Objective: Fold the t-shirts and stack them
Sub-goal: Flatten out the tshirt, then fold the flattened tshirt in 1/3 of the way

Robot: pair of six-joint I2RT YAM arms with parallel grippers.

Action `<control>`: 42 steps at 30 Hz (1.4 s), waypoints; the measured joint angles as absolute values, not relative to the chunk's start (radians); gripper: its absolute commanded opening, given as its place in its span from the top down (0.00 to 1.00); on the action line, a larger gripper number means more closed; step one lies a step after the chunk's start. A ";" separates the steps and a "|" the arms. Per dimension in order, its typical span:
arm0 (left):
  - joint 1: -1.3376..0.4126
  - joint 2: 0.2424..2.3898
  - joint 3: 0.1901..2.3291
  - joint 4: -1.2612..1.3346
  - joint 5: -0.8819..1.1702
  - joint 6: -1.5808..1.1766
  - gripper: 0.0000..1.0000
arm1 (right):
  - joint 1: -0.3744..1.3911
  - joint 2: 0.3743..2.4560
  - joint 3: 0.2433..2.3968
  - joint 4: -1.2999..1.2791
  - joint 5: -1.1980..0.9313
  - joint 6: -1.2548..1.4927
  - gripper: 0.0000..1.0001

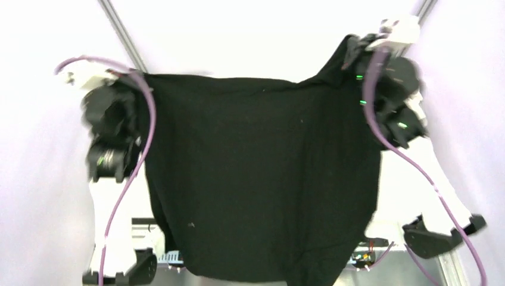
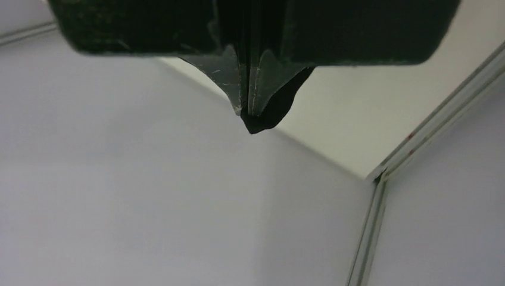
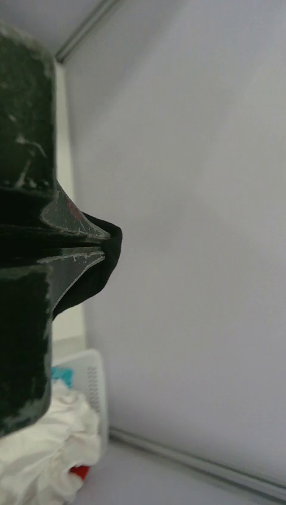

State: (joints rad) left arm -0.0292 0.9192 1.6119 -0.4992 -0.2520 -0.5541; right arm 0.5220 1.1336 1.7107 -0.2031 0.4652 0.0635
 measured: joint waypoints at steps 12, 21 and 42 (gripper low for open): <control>-0.009 1.833 1.517 -0.371 -0.273 -0.535 1.00 | 0.265 1.650 1.313 0.082 0.371 0.244 1.00; 0.091 2.381 2.011 -0.483 -0.070 -0.538 1.00 | 0.218 2.106 1.471 0.081 0.155 0.390 1.00; 0.121 2.106 1.725 -0.473 -0.002 -0.522 1.00 | 0.213 1.792 1.410 -0.228 0.038 0.421 1.00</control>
